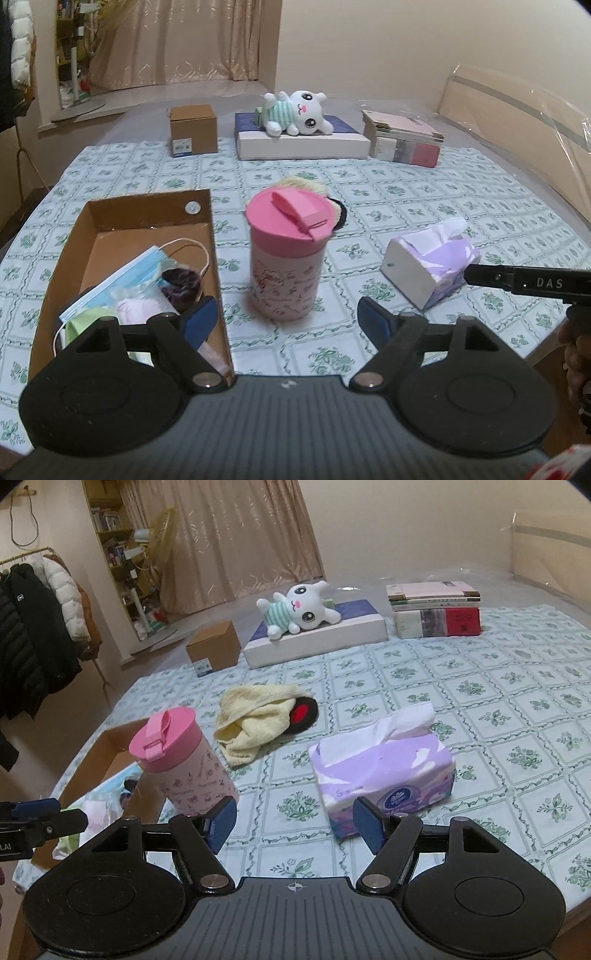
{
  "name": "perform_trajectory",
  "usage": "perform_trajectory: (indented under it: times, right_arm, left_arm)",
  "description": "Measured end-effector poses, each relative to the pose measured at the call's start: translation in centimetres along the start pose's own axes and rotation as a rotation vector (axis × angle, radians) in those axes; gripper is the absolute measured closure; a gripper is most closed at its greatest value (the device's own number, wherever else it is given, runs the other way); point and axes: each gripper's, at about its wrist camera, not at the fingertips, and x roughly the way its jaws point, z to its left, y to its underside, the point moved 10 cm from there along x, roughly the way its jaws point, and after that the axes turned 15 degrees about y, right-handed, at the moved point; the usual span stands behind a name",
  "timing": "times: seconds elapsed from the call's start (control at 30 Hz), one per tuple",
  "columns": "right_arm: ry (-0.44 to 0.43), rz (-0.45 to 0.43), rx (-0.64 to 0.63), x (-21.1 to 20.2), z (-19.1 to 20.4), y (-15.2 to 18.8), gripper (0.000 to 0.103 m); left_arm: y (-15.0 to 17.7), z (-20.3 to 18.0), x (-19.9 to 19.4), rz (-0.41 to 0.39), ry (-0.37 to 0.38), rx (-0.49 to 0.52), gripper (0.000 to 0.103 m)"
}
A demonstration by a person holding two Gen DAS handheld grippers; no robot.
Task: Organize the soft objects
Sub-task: 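Move both tools toward the cream towel and black-red pad, then lower the left tool onto the cream towel and close on it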
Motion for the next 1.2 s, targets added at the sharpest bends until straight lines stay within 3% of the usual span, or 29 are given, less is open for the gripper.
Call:
perform_trajectory:
  times: [0.43, 0.77, 0.93, 1.2]
  right_arm:
    - [0.002, -0.005, 0.002, 0.2, -0.6, -0.9, 0.033]
    - [0.006, -0.039, -0.056, 0.9, -1.2, -4.0, 0.033]
    - [-0.001, -0.044, -0.119, 2.1, -1.3, -6.0, 0.033]
    - [-0.028, -0.022, -0.254, 5.9, -0.9, -8.8, 0.033]
  left_arm:
    - [-1.0, -0.6, 0.5, 0.007, 0.043, 0.012, 0.022]
    - [-6.5, 0.1, 0.3, -0.011, 0.081, 0.1, 0.022]
    - [-10.0, 1.3, 1.8, 0.036, 0.063, 0.195, 0.022]
    - [-13.9, 3.7, 6.7, 0.158, 0.135, 0.22, 0.022]
